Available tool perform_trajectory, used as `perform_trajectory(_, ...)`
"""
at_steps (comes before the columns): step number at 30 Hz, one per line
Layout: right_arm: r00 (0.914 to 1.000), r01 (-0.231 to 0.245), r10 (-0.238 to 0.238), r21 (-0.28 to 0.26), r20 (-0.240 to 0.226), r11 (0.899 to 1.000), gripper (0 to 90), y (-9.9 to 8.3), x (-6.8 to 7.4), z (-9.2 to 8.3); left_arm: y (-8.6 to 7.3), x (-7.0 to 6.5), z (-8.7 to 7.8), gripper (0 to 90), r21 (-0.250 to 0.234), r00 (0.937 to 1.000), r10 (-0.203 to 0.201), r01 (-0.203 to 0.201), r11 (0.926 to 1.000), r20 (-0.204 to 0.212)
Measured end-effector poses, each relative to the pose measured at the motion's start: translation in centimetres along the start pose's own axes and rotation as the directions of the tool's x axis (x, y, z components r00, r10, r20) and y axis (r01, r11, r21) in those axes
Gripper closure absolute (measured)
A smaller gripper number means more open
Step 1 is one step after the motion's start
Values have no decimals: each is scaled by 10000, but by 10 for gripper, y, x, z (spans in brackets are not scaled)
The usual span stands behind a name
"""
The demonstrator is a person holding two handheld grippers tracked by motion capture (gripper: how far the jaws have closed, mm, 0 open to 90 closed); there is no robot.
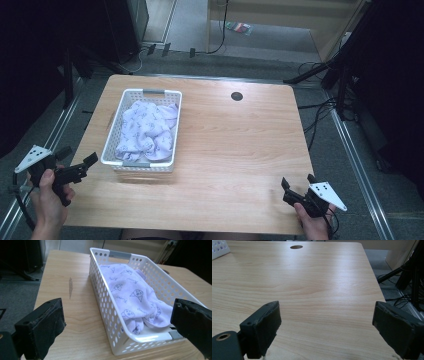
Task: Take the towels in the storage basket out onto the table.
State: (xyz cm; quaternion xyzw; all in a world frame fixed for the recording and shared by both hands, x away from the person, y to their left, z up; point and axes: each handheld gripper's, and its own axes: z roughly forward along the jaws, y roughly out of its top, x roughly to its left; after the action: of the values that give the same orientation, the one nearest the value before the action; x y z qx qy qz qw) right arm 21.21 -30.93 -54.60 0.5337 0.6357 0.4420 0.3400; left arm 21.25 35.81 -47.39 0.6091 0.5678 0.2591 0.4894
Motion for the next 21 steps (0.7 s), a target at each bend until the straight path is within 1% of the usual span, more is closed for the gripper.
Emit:
perform_trajectory(2,10000,-1,1,2,11,10000,86,0,0,0,6,-5,3,0,115,9996,294,-293,9995,-45)
perform_trajectory(3,10000,16,-16,9,6,10000,86,0,0,0,12,-12,8,0,305,9988,482,-480,9984,-54)
perform_trajectory(4,10000,-1,1,12,-1,10000,86,0,0,0,15,-15,10,0,419,9981,610,-605,9973,-120)
perform_trajectory(5,10000,-5,5,17,-8,10000,86,0,0,0,15,-15,10,0,419,9981,610,-605,9973,-120)
perform_trajectory(6,10000,-5,5,17,-8,10000,86,0,0,0,17,-18,13,0,532,9975,669,-656,9964,-230)
perform_trajectory(9,10000,-7,7,5,-22,10000,86,0,0,0,26,-26,21,0,823,9973,674,-649,9945,-278)
perform_trajectory(12,10000,-12,12,18,-15,10000,86,0,0,0,30,-29,25,0,951,9972,678,-646,9934,-309)
perform_trajectory(15,10000,-11,11,11,-6,10000,87,0,0,0,36,-32,30,0,1091,9966,687,-635,9920,-449)
perform_trajectory(17,10000,-6,6,12,-22,10000,87,0,0,0,41,-36,33,0,1148,9962,759,-706,9909,-424)
perform_trajectory(18,10000,-6,6,12,-22,10000,87,0,0,0,41,-36,33,0,1148,9962,759,-706,9909,-424)
perform_trajectory(21,10000,-5,5,1,-10,10000,87,0,0,0,48,-41,39,0,1311,9953,892,-835,9879,-382)
